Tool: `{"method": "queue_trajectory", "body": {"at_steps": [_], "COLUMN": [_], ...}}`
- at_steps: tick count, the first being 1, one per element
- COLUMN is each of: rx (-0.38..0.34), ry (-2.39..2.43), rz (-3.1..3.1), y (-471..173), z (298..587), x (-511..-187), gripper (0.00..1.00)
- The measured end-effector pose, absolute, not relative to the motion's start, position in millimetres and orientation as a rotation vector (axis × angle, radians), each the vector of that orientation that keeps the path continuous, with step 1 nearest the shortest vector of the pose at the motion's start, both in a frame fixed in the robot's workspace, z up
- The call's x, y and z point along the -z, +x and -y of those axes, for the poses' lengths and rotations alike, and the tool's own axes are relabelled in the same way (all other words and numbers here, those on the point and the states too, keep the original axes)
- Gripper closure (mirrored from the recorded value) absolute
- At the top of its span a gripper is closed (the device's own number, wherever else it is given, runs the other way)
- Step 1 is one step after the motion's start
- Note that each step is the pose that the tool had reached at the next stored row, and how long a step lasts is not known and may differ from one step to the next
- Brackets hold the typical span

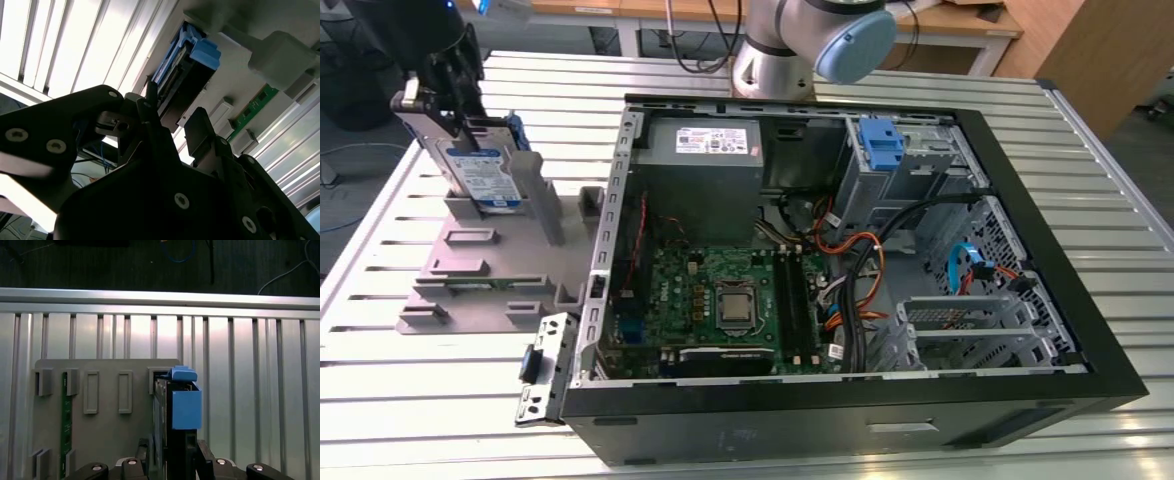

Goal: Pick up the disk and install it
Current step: 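Pick up the disk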

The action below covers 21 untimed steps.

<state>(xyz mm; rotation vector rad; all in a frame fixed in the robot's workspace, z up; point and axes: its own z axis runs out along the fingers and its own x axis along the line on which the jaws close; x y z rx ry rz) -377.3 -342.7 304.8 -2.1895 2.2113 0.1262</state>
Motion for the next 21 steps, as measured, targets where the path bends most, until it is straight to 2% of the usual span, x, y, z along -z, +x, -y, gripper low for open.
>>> {"method": "queue_trajectory", "body": {"at_steps": [21], "rx": [-0.115], "ry": [-2.183], "rz": [-2.203], "y": [-381.2], "z": [342.6], "x": [-304.6], "gripper": [0.51]}}
